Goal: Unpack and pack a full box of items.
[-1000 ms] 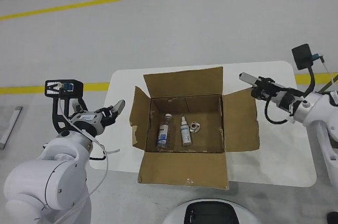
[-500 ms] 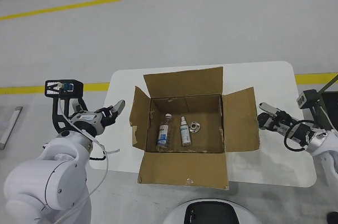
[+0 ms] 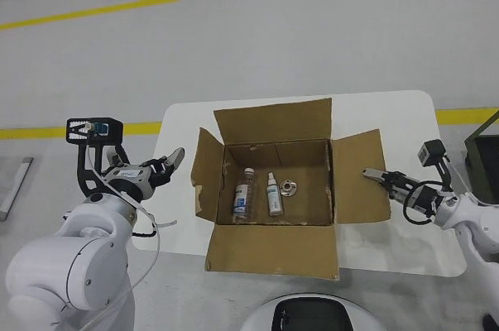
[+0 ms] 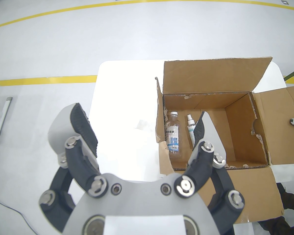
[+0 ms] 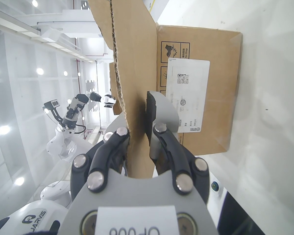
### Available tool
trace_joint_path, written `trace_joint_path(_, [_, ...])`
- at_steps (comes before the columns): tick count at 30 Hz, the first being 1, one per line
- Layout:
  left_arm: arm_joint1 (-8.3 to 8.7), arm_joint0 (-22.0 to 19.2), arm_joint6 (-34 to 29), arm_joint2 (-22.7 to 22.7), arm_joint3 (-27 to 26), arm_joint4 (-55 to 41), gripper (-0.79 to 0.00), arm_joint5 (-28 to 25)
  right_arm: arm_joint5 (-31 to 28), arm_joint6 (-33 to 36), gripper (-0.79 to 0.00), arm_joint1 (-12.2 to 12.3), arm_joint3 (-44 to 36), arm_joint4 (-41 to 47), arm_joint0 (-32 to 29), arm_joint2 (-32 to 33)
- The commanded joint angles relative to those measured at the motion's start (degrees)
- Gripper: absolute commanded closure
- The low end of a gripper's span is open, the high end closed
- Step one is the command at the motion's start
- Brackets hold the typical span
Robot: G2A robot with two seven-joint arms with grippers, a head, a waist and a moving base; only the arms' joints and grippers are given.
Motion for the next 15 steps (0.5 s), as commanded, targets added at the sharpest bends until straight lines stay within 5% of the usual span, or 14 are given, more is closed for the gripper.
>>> trace_joint_path(1, [0.0, 0.0, 0.0, 0.0, 0.0, 0.0, -0.785, 0.0, -1.06, -0.17, 0.0, 0.15, -0.46, 1.08, -0.84, 1.52])
trace_joint_path(11, [0.0, 0.0, 0.0, 0.0, 0.0, 0.0, -0.785, 0.0, -0.9, 0.99, 0.0, 1.29, -3.51, 2.38, -5.39, 9.43])
trace_joint_path(12, [0.0, 0.0, 0.0, 0.0, 0.0, 0.0, -0.785, 0.0, -0.9, 1.08, -0.074, 1.35, -3.69, 2.47, -5.74, 9.69])
trace_joint_path(13, [0.0, 0.0, 0.0, 0.0, 0.0, 0.0, -0.785, 0.0, -0.79, 0.99, -0.317, 1.4, -3.77, 2.58, -6.05, 9.89])
trace_joint_path(14, [0.0, 0.0, 0.0, 0.0, 0.0, 0.0, -0.785, 0.0, -0.64, 0.9, -0.474, 1.49, -3.97, 1.85, -6.42, 10.08])
trace_joint_path(15, [0.0, 0.0, 0.0, 0.0, 0.0, 0.0, -0.785, 0.0, -0.4, 0.65, -0.785, 1.57, -4.29, 1.15, -6.74, 10.21])
